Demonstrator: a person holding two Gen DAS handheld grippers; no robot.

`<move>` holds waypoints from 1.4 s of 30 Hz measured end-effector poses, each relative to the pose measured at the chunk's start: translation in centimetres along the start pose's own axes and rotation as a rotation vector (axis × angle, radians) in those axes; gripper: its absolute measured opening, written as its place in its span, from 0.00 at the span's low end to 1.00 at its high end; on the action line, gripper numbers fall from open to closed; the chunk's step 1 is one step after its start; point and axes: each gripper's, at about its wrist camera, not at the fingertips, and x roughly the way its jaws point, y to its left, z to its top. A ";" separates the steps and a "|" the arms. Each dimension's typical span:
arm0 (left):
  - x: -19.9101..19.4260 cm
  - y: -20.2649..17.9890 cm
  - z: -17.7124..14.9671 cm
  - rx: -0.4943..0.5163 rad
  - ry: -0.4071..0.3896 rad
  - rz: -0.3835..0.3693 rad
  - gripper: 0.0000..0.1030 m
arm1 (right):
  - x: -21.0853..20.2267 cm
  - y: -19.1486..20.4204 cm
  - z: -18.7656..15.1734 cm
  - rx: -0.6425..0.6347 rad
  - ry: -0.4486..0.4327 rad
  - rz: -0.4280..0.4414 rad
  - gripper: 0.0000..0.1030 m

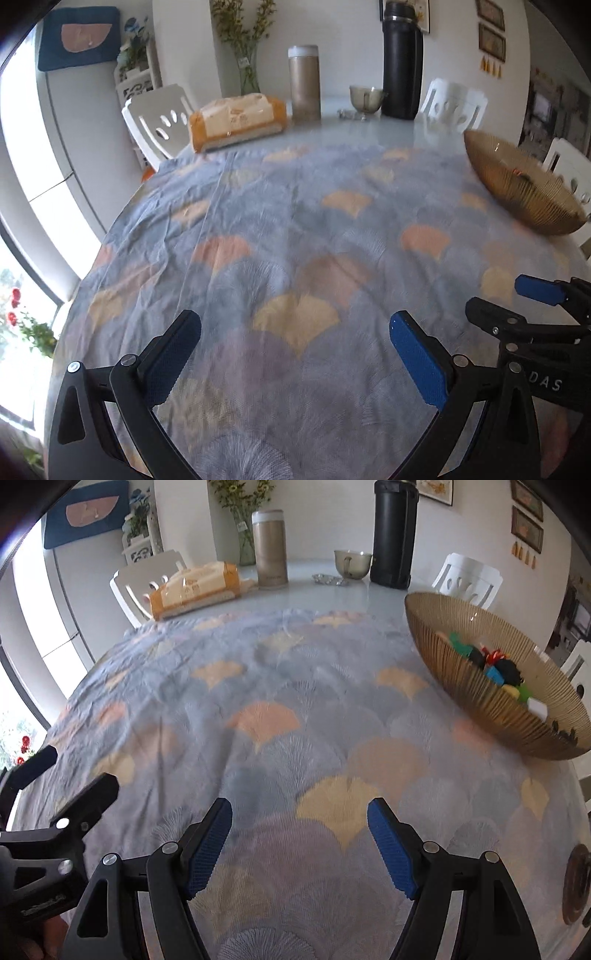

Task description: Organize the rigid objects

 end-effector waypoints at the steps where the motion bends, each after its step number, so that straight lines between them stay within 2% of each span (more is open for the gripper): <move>1: -0.1 0.0 0.0 0.000 -0.004 0.009 0.99 | 0.3 0.0 -0.1 0.001 0.009 0.005 0.72; 5: 0.4 0.0 -0.1 -0.008 0.024 0.035 0.99 | 0.6 0.2 -0.1 -0.003 0.010 0.009 0.72; 12: 0.6 -0.1 -0.1 -0.003 0.026 0.054 0.99 | 0.5 0.2 -0.2 0.003 0.004 0.004 0.72; 26: 0.5 -0.2 -0.1 0.006 0.028 0.060 0.99 | 0.5 -0.3 -0.1 0.026 0.000 -0.011 0.73; 36: 1.0 -0.1 -0.1 0.003 0.053 0.052 0.99 | 0.6 -0.5 -0.1 0.029 0.003 -0.017 0.77; 42: 0.8 -0.1 -0.1 -0.006 0.037 0.047 0.99 | 0.7 -0.7 0.0 0.038 0.002 -0.021 0.77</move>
